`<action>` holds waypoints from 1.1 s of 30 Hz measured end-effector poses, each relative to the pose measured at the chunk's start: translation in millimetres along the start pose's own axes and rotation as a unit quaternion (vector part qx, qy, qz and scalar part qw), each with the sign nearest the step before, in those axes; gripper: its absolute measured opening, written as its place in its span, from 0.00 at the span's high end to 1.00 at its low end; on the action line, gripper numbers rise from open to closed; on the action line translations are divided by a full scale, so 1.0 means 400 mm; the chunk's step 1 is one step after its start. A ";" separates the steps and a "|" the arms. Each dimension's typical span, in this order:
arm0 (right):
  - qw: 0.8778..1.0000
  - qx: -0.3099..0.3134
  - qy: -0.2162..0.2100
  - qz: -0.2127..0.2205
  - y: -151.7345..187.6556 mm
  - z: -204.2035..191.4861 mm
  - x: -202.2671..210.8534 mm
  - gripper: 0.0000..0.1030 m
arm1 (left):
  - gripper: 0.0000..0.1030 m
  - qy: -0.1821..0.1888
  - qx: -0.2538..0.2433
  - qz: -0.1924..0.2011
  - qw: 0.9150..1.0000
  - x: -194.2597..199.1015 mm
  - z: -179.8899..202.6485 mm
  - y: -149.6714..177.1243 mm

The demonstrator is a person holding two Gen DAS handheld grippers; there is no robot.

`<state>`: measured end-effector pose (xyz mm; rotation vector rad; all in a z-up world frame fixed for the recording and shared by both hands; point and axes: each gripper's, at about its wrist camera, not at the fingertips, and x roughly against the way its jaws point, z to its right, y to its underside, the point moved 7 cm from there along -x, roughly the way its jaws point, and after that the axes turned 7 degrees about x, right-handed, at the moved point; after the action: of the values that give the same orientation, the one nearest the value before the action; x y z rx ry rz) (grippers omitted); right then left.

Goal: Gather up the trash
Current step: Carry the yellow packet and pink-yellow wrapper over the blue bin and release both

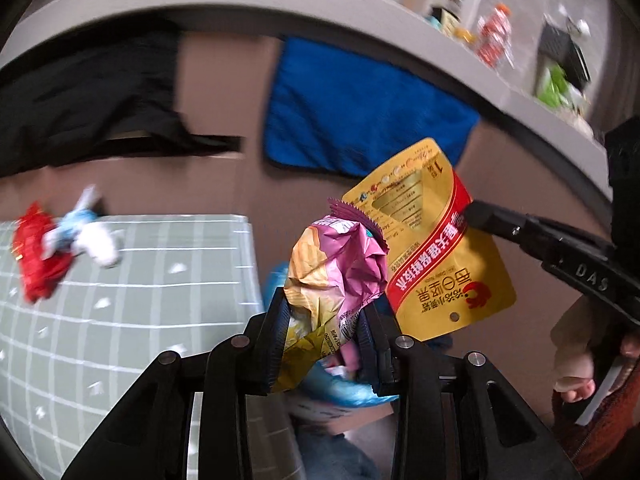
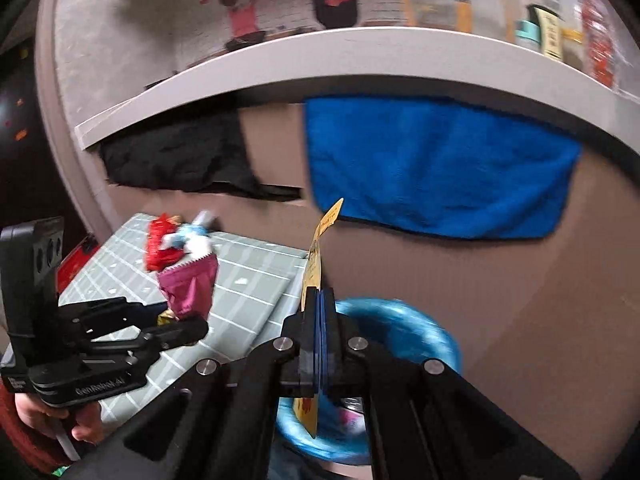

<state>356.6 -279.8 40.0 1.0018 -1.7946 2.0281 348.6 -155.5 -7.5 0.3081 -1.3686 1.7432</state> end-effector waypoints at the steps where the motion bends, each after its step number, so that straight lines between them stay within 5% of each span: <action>1: 1.000 -0.007 0.008 -0.002 0.011 0.025 0.001 1.00 | 0.67 0.002 -0.006 -0.010 1.000 -0.029 0.020 0.005; 8: 0.999 -0.025 0.027 -0.039 0.087 0.114 -0.052 1.00 | 0.67 0.007 -0.025 -0.058 0.998 -0.161 0.074 0.045; 15: 0.996 -0.048 0.026 -0.071 0.151 0.157 -0.121 0.97 | 0.64 0.002 0.012 -0.087 0.996 -0.242 0.023 0.055; 19: 0.993 -0.084 -0.038 -0.070 0.182 0.160 -0.152 0.95 | 0.54 -0.007 0.015 -0.097 0.995 -0.267 -0.003 0.062; 21: 0.991 -0.096 -0.055 -0.074 0.195 0.156 -0.163 0.84 | 0.49 0.007 0.031 -0.108 0.994 -0.274 -0.013 0.062; 26: 0.994 -0.076 -0.024 -0.071 0.199 0.146 -0.163 0.77 | 0.34 0.025 0.059 -0.119 0.991 -0.275 -0.036 0.051; 33: 0.995 -0.084 -0.001 -0.055 0.173 0.165 -0.156 0.71 | 0.34 0.050 0.094 -0.099 0.989 -0.234 -0.069 0.034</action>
<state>381.9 -341.1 -52.7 1.0269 -1.8330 1.7796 401.7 -175.9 -87.8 0.4396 -1.0660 1.7000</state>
